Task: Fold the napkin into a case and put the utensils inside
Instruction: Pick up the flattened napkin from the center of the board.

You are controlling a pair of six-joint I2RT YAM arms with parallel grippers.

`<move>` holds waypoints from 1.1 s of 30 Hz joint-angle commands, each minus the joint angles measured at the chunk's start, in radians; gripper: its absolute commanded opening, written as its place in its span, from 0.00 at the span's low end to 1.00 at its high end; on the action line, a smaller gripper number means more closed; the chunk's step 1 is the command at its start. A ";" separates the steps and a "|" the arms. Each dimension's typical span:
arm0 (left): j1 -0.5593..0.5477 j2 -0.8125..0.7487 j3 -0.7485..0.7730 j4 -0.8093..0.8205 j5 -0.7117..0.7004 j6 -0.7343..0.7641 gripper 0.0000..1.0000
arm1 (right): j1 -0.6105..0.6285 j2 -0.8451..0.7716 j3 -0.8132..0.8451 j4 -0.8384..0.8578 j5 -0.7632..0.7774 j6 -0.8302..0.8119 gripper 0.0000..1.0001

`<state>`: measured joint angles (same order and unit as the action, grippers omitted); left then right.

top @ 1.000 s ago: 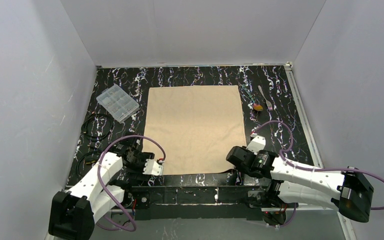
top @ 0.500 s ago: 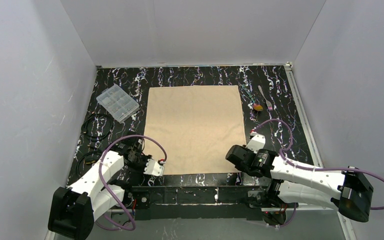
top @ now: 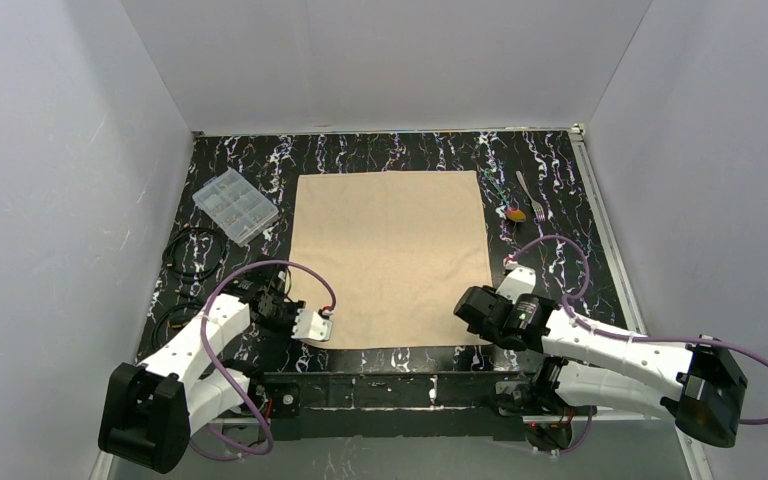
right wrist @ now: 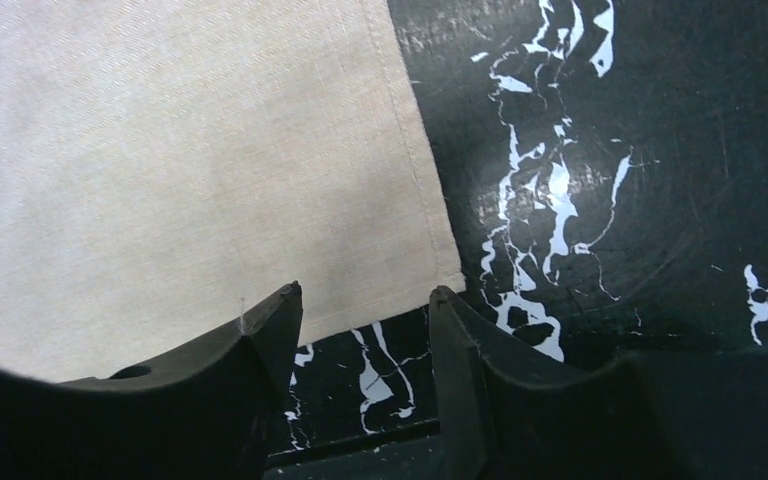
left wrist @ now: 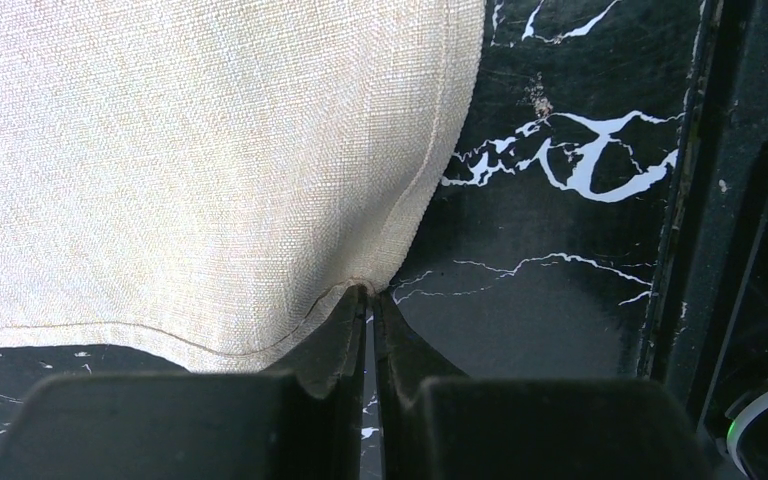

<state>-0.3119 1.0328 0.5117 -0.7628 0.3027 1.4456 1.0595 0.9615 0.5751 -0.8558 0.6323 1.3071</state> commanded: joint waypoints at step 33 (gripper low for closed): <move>-0.006 0.079 0.224 -0.098 0.089 -0.268 0.00 | -0.171 -0.039 0.078 -0.071 -0.013 -0.131 0.01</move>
<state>-0.3126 1.0981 0.6495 -0.7834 0.3229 1.2762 0.8959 0.9146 0.5434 -0.8356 0.5598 1.2167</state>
